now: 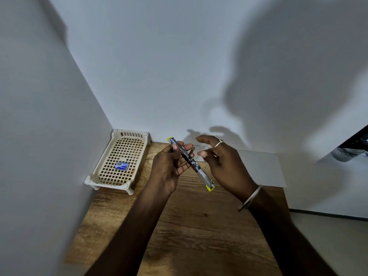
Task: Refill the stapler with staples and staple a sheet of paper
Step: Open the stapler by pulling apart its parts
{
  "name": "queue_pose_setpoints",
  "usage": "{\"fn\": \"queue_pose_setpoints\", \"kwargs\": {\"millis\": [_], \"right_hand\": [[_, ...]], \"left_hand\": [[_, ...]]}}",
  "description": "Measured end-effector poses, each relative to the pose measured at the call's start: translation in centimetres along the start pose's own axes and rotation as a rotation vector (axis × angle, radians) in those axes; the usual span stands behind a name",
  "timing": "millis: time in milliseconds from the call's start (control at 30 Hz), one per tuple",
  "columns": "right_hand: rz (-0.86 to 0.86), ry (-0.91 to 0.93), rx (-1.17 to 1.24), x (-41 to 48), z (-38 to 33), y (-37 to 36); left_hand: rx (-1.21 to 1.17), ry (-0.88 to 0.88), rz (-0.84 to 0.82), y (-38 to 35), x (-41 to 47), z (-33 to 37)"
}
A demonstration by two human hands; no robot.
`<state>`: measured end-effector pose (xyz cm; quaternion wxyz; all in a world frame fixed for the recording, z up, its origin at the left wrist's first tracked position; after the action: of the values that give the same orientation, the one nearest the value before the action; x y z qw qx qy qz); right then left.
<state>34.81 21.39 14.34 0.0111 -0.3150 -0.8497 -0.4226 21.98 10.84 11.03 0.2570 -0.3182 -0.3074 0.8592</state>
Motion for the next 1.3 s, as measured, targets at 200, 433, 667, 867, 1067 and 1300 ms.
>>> {"fn": "queue_pose_setpoints", "kwargs": {"millis": [200, 433, 667, 867, 1067, 1300], "right_hand": [[-0.112, -0.149, -0.051, -1.9, 1.5, -1.1], [-0.039, -0.196, -0.203, -3.3, 3.3, -2.3], [-0.042, -0.273, -0.332, -4.9, 6.8, -4.2], [-0.117, -0.316, -0.361, -6.8, 9.6, -6.7], [-0.170, -0.332, -0.455, -7.7, 11.8, -8.8], [-0.250, -0.366, -0.598, -8.5, 12.5, -10.3]], "left_hand": [[-0.074, -0.067, -0.045, 0.4, 0.0, -0.3], [-0.159, -0.022, -0.065, 2.4, -0.1, -2.5], [-0.095, 0.066, 0.103, 6.4, 0.5, -5.8], [0.014, 0.082, 0.214, 10.0, 0.9, -8.3], [0.171, 0.058, 0.266, 12.7, 1.8, -10.6], [0.902, -0.219, 0.262, 14.5, 2.1, -11.4]]}}
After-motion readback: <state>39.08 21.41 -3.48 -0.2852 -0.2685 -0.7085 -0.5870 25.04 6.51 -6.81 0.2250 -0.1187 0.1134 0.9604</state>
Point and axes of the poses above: each hand's wrist, its own x-axis towards the middle knuckle, its own y-axis out of the back of the hand, z = x × y, the point moved 1 cm from there along x, towards the middle knuckle, and after that the axes turned 15 degrees about -x, right-handed, at the moved point
